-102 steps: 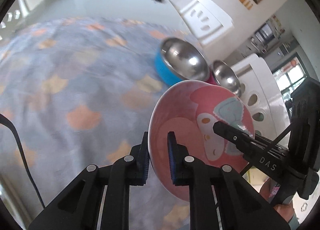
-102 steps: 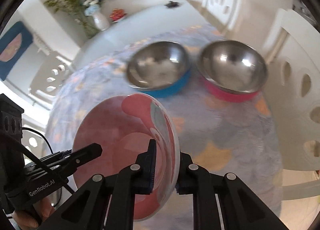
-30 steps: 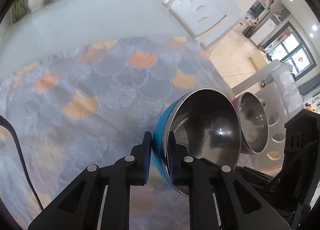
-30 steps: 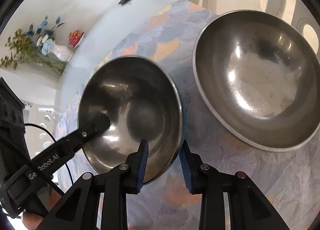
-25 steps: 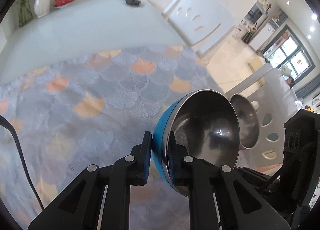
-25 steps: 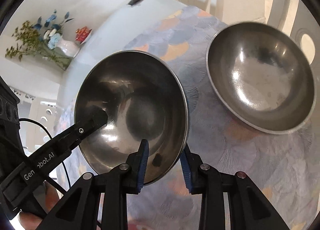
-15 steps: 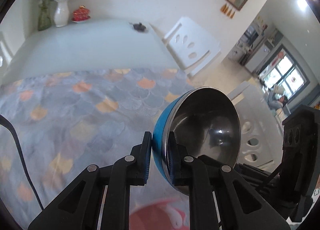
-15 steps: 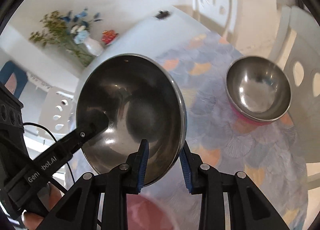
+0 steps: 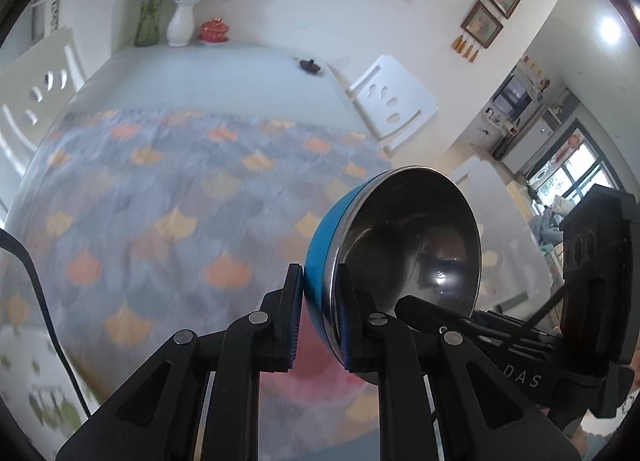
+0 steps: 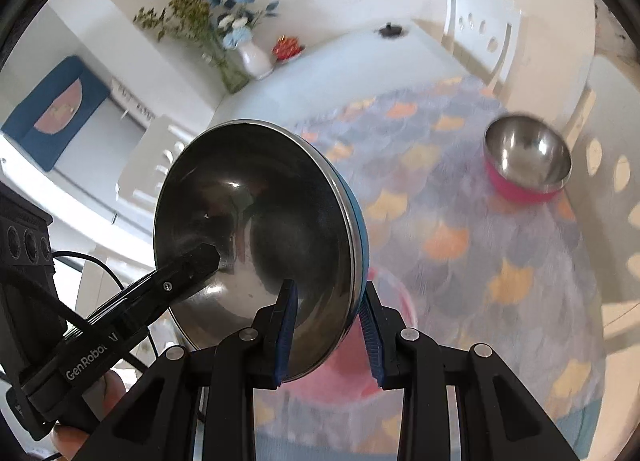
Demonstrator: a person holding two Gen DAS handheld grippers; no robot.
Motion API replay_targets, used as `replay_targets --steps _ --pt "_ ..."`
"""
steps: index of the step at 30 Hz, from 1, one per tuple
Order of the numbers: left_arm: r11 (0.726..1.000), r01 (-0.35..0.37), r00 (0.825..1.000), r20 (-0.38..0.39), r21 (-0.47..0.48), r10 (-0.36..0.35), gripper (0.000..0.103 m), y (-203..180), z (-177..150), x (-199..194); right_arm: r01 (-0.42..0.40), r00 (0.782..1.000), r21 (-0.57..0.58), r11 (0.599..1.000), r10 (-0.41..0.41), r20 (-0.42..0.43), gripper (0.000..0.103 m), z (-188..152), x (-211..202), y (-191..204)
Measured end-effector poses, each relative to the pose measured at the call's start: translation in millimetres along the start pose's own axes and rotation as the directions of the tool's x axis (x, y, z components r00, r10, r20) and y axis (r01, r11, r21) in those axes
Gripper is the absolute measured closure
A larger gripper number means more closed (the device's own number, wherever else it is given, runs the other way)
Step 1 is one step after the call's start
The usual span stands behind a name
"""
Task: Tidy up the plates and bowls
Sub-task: 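Lift the blue steel bowl and lower it into the pink bowl, open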
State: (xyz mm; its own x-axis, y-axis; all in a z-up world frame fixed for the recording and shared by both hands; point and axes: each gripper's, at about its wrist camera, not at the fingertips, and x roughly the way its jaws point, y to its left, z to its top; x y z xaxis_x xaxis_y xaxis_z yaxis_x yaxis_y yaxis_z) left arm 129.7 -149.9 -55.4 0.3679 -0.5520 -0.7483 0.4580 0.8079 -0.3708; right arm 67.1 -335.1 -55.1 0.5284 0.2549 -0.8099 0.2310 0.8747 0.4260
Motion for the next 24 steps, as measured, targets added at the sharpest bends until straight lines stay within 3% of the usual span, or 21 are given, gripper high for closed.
replay_targets --steps 11,24 --pt "0.997 -0.027 0.994 -0.11 -0.068 0.019 0.09 14.3 -62.3 19.9 0.036 0.986 0.017 0.999 -0.032 -0.162 0.072 -49.7 33.1 -18.8" --pt "0.996 -0.025 0.986 -0.166 -0.081 0.011 0.09 11.9 -72.1 38.0 0.059 0.984 0.051 0.997 -0.049 -0.169 0.072 -48.8 35.5 -32.6"
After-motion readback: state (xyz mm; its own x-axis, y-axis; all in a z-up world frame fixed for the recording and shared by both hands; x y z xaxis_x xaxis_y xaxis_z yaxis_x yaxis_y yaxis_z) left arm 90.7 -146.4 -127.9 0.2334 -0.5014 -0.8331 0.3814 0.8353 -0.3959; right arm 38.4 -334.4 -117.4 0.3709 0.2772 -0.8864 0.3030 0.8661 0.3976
